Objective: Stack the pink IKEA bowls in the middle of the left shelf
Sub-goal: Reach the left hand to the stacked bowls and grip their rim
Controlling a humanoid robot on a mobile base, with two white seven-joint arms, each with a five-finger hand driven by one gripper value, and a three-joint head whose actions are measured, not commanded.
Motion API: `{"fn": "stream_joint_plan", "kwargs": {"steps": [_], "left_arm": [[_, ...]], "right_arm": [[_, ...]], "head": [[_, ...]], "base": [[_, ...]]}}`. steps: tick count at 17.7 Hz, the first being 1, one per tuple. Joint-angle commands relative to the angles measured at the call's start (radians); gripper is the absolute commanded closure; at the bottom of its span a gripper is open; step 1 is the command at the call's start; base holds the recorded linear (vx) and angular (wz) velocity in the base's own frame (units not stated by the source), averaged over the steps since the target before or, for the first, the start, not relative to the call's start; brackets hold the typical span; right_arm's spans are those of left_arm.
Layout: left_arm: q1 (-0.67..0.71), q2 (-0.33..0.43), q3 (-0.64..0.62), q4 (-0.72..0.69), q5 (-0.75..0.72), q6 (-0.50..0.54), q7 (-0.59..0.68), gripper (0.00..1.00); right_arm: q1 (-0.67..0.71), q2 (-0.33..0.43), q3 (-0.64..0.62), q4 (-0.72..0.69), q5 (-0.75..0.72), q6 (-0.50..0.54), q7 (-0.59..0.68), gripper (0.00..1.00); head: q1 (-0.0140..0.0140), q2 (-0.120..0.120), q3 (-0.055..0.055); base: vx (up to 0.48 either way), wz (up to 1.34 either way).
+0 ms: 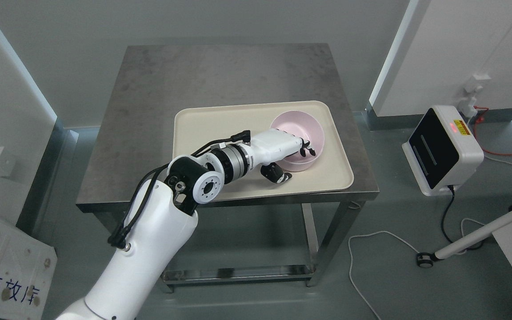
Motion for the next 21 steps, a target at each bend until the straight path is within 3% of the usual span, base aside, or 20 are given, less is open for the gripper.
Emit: {"fn": "stream_joint_plan", "kwargs": {"steps": [1,4,9,21], "left_arm": [[-0.007,0.017,0.083,0.057,-0.001,-0.058,-0.006,0.69],[-0.007,0.017,0.155,0.077,0.007,-0.161,-0.008,0.85],[-0.006,0.017,0.203,0.084,0.008,-0.178,-0.006,0.98],[0.0,0.017,0.44,0.052,0.125,-0.333,-0.011,0.99]], "right_arm": [[0.0,-0.017,-0.009,0.0,0.008,0.001,-0.001,0.0],[0.0,-0.017,-0.011,0.0,0.008,0.001,-0.001,0.0],[0.0,-0.017,-0.009,0.0,0.008,0.001,-0.001,0.0],[0.0,-0.017,-0.009,0.0,0.008,0.001,-0.001,0.0]], "head": [[0.0,0.0,0.0],[0.0,0.0,0.0],[0.0,0.0,0.0],[0.0,0.0,0.0]], "base": [[0.0,0.0],[0.0,0.0],[0.0,0.0],[0.0,0.0]]}}
